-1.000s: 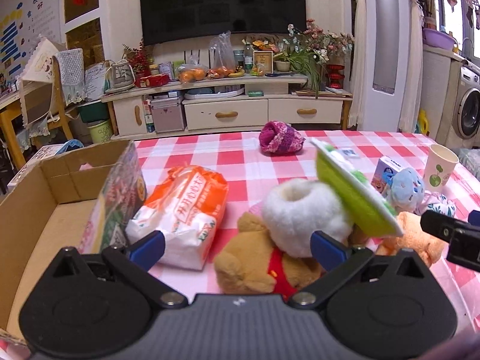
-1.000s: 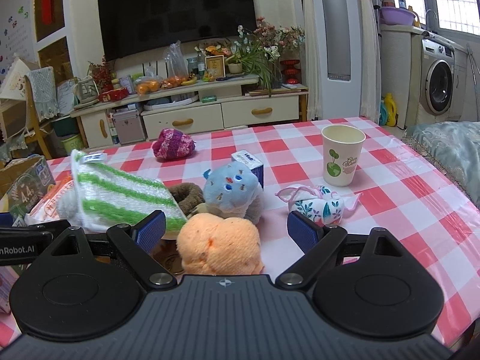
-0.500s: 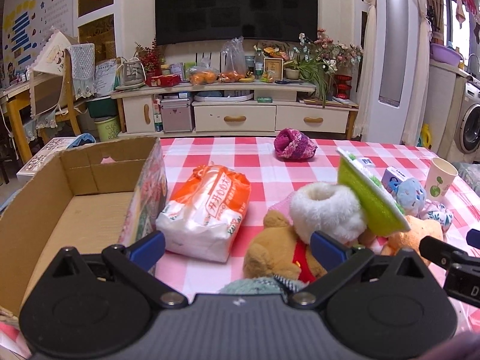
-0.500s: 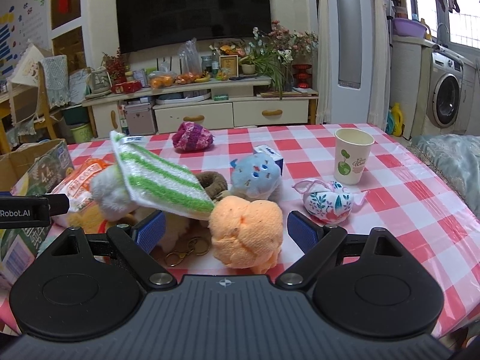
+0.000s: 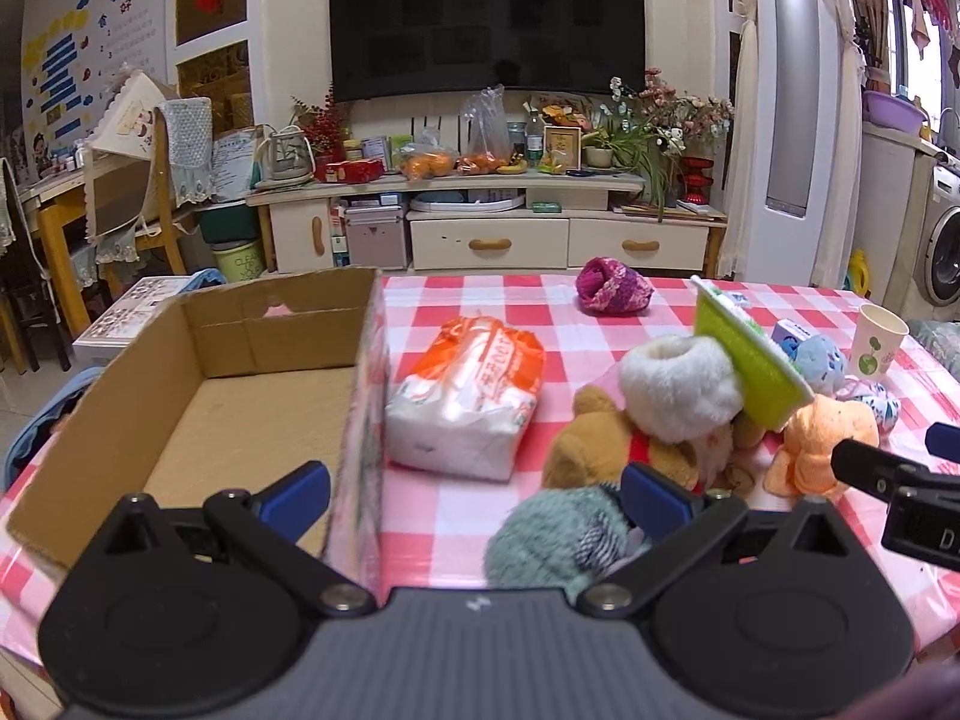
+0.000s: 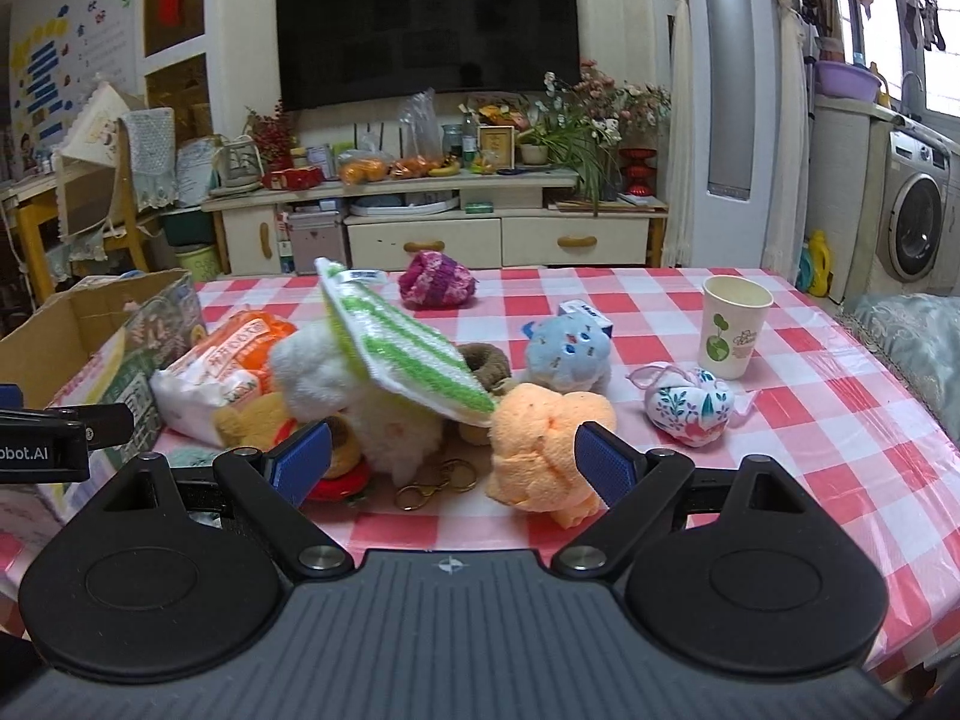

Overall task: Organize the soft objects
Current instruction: 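Move the left tool toward the teal fuzzy plush with checkered bow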

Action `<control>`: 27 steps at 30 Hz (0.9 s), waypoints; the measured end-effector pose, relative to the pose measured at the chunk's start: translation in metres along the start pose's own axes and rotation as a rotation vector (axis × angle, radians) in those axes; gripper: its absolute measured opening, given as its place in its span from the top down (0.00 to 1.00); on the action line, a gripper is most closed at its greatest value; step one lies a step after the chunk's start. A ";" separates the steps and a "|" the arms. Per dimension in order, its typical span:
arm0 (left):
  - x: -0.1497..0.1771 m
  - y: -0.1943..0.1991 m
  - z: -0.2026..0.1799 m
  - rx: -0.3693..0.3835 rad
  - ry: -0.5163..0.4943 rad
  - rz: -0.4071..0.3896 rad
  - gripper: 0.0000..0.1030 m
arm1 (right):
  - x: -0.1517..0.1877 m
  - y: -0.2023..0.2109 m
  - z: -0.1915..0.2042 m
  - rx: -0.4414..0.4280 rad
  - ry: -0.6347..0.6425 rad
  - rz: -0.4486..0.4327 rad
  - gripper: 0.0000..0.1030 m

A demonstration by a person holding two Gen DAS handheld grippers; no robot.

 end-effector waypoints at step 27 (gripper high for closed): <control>0.033 0.045 0.065 -0.124 0.091 -0.034 0.01 | 0.009 0.050 0.074 -0.158 0.143 -0.009 0.00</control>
Point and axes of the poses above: each gripper's, at about its wrist camera, not at the fingertips, and y roughly against the way its jaws point, z to its left, x to its underside, the point moved 7 cm from there along -y, roughly the way its jaws point, and after that the axes turned 10 degrees about -y, right-handed, at the moved point
